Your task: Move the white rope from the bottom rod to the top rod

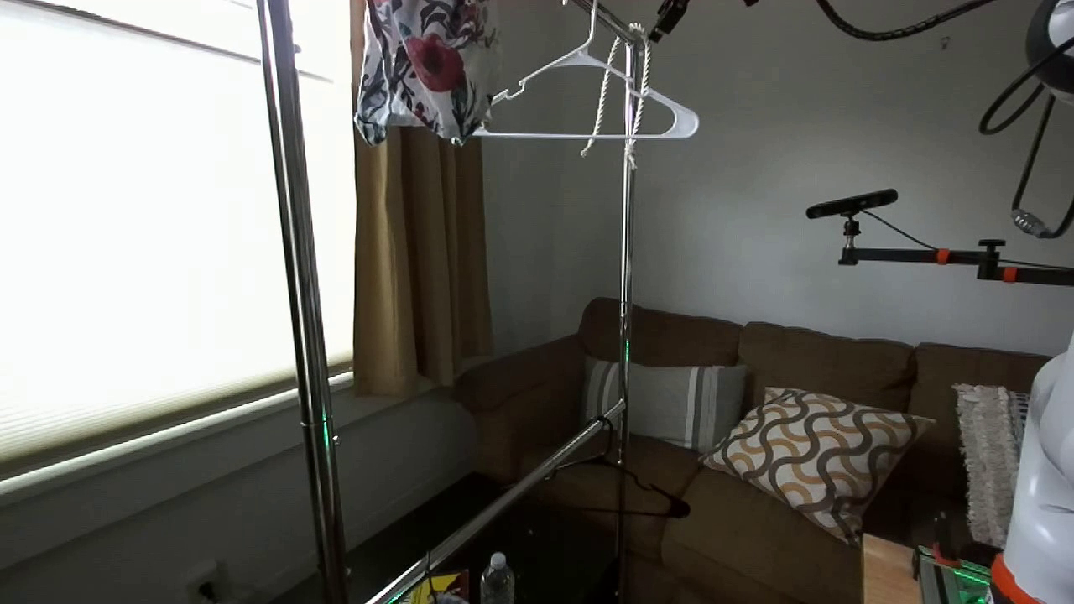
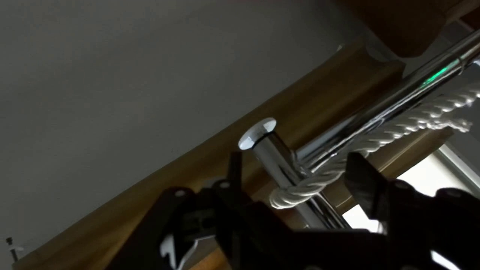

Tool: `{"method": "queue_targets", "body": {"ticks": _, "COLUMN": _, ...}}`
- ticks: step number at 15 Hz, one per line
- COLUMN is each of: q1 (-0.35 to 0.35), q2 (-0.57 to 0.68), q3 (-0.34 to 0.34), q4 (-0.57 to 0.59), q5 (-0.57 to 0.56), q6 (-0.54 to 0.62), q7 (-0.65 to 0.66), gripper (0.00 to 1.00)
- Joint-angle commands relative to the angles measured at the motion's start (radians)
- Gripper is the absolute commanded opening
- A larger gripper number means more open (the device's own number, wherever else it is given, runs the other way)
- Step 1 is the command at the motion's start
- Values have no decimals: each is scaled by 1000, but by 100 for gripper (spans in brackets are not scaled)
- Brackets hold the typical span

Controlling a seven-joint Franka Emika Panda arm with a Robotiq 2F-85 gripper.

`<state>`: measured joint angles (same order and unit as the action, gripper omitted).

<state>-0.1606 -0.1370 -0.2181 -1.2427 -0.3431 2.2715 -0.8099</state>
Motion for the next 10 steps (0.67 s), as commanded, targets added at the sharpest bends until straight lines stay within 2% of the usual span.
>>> {"method": "queue_targets", "body": {"ticks": 1, "q1": -42, "q2": -56, "q3": 10, "q4": -39, "q5": -166, "q6": -65, "q7": 60, "gripper": 100}}
{"method": "queue_targets", "body": {"ticks": 4, "q1": -48, "q2": -127, "q3": 12, "q4": -106, "q5": -218, "q6": -192, "q7": -8, "gripper": 100}}
{"method": "queue_targets", "body": {"ticks": 6, "q1": -14, "q2": -186, "q3": 6, "q4": -185, "q5": -140, "q6": -194, "q7": -102, "gripper": 100}}
{"method": "queue_targets", "body": {"ticks": 8, "q1": 16, "q2": -223, "q3": 10, "q4": -260, "q5": -106, "q6": -131, "q7": -162, "gripper": 100}}
{"method": "queue_targets", "body": {"ticks": 9, "q1": 28, "q2": -230, "q3": 10, "q4": -297, "q5": -92, "q6": -63, "q7": -150, "gripper": 100}}
{"method": "queue_targets", "body": {"ticks": 10, "q1": -2, "q2": -160, "q3": 11, "q4": -169, "q5": -117, "q6": -144, "q7": -124, "gripper": 100}}
